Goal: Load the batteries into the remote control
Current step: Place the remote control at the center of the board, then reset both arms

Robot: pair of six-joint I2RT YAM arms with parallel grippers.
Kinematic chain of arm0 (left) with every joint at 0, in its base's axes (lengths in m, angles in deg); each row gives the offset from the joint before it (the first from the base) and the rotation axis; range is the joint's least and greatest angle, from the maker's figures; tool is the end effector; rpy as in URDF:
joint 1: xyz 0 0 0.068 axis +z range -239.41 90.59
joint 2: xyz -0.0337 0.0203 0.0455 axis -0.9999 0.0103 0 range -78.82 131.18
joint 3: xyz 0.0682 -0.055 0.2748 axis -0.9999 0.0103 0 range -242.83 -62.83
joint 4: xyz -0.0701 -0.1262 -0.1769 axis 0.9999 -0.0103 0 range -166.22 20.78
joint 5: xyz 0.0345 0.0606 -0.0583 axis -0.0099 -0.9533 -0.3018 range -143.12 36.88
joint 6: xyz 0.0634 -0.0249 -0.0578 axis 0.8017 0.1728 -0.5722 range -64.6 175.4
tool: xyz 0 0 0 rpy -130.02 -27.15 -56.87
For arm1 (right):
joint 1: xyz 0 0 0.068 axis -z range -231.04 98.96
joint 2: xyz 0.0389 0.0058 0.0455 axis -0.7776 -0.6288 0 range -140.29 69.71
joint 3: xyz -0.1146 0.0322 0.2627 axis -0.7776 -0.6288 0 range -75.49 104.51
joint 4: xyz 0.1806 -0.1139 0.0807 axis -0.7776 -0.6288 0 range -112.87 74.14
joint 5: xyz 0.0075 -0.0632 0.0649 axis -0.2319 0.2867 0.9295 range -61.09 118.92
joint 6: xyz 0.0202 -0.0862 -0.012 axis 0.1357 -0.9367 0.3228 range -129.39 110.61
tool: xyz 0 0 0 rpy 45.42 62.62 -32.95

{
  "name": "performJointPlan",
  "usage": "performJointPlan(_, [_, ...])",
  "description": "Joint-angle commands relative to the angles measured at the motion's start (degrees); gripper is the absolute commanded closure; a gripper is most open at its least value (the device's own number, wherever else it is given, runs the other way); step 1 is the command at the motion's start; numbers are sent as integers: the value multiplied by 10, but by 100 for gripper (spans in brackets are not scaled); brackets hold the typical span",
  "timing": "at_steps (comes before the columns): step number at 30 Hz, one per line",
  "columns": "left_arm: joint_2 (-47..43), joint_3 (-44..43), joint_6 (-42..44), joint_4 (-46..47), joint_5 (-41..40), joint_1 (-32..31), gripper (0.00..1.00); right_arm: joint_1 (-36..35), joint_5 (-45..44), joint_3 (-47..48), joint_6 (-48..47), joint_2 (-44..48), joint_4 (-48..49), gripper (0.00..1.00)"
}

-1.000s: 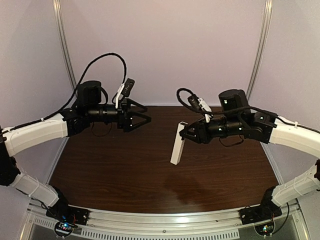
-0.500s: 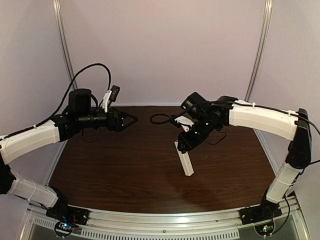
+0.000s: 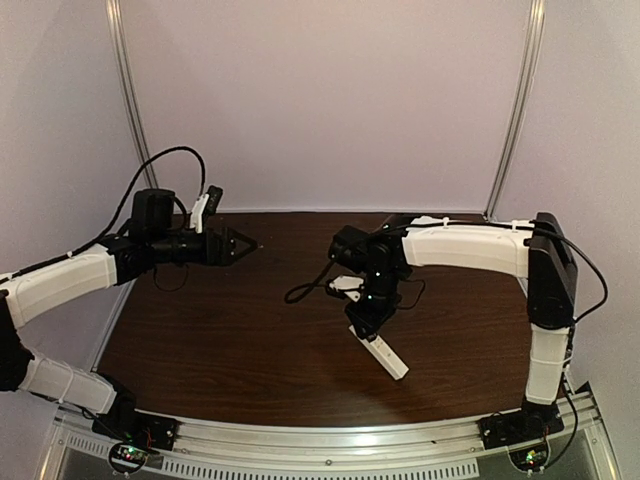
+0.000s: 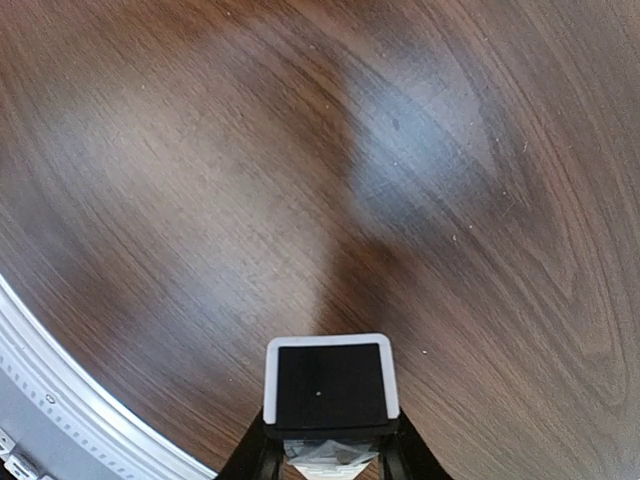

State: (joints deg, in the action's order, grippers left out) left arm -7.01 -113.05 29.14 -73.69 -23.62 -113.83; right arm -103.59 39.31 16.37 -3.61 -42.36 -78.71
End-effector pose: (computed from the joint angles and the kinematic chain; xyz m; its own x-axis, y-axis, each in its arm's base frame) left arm 0.2369 -0.1505 0.2954 -0.6962 -0.1068 -0.7099 0.5069 0.6271 -0.5914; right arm 0.2079 0.2949 0.2058 -0.6805 -0.7256 -0.1022 -0.7293 0.6572 0.1903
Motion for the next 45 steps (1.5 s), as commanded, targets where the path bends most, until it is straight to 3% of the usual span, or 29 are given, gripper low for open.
performJointPlan(1, [-10, 12, -5, 10, 2, 1, 2, -7, -14, 12, -12, -36, -20, 100])
performJointPlan(12, [-6, 16, -6, 10, -8, 1, 3, -14, -20, 51, -15, -110, -22, 98])
performJointPlan(16, [-3, 15, -5, 5, -9, 1, 3, -17, -15, 56, -15, -123, -21, 88])
performJointPlan(23, [2, 12, -4, 1, -8, 1, 3, -18, -1, 56, -17, -123, -16, 41])
performJointPlan(29, [5, -7, 2, -19, -15, 1, 3, -18, 11, 73, -18, -102, -7, 11])
performJointPlan(32, [12, -35, 9, -48, -29, 1, 3, -12, 21, 85, -15, -70, 9, 2])
performJointPlan(38, [47, -122, 26, -113, -50, 1, 3, 46, 53, 50, 11, 41, 110, 0])
performJointPlan(45, [130, -256, 58, -191, -68, 2, 3, 155, 61, -114, 59, 219, 292, 0])
